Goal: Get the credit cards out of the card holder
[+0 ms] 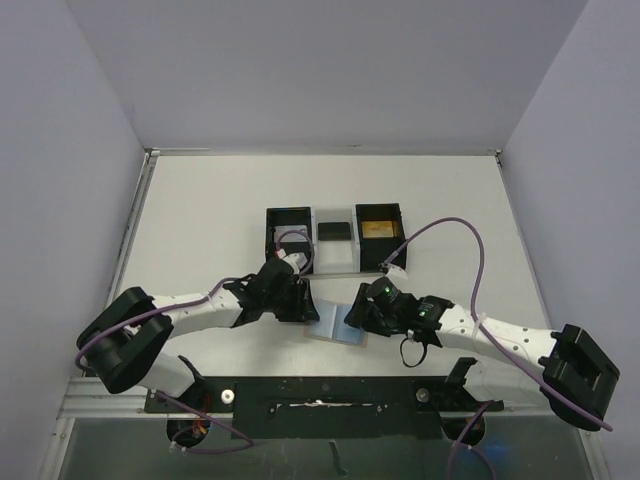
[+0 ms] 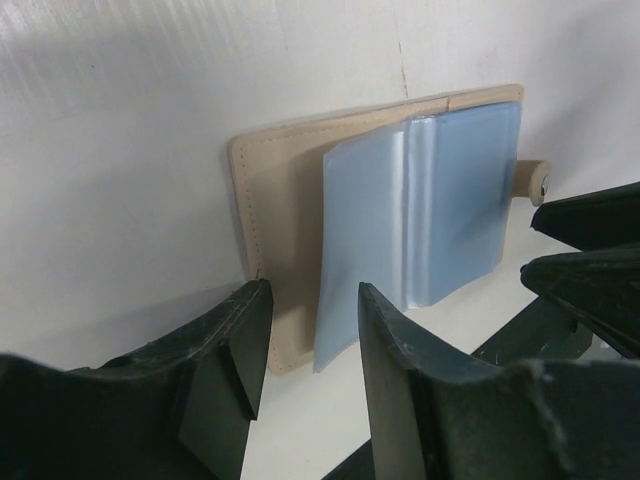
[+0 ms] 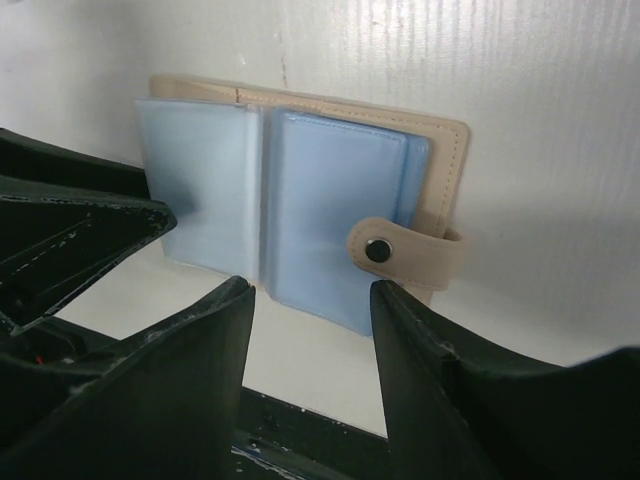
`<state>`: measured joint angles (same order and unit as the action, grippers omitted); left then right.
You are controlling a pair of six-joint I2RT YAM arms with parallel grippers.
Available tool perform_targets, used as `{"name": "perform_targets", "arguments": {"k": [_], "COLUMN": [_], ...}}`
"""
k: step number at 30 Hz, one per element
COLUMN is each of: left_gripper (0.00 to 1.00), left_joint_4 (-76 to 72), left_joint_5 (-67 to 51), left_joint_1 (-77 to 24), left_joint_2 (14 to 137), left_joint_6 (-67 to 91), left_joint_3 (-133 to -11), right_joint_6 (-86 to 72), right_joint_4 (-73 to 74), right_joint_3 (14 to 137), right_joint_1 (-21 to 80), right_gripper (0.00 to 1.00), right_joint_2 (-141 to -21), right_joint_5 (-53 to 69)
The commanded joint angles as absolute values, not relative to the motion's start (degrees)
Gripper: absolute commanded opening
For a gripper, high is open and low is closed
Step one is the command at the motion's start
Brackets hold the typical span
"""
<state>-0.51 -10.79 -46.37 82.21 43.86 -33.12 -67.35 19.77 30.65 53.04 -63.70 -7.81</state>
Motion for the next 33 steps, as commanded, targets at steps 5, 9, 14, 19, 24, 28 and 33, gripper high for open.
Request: {"name": "perform_targets", "arguments": {"k": [5, 9, 14, 19, 24, 28, 33], "left_gripper": [0.25, 0.25, 0.23, 0.02, 0.00, 0.00, 0.00], "left_joint_4": [-3.10, -3.39, -3.84, -2.21, -3.93, -3.75, -3.94], "left_joint_5": [-12.05, -11.54, -13.53, -8.48, -9.32, -9.93, -9.78], "left_joint_1": [-47.62, -48.20, -49.11, -50.41, -50.55, -51.35, -52.00], "left_joint_2": [83.59, 83.16, 85.12, 85.61, 85.55, 86.65, 87.27], "left_joint_6": [42.47, 42.98, 42.44, 42.51, 43.11, 42.81, 42.78], "left_joint_3": [-37.44, -37.44, -39.49, -38.84, -36.60, -36.64, -36.50], "right_joint_6": [-68.19, -68.26, -68.52, -67.66, -66.50, -64.90, -63.74], "right_joint_4": [17.00, 18.23, 22.21, 20.20, 13.65, 7.97, 5.13], "right_joint_3": [29.18, 29.71, 31.50, 31.39, 30.41, 29.46, 29.01], "right_joint_1": [51.05, 50.91, 50.95, 50.91, 50.12, 48.26, 47.01], "right_gripper": [0.49, 0.49, 0.50, 0.50, 0.42, 0.30, 0.27], "right_joint_2": [-66.44, -67.74, -69.82, -71.42, -71.75, -70.86, -69.99], "right_joint_5": [-5.26, -5.28, -7.21, -5.80, -2.33, 1.84, 4.14]}}
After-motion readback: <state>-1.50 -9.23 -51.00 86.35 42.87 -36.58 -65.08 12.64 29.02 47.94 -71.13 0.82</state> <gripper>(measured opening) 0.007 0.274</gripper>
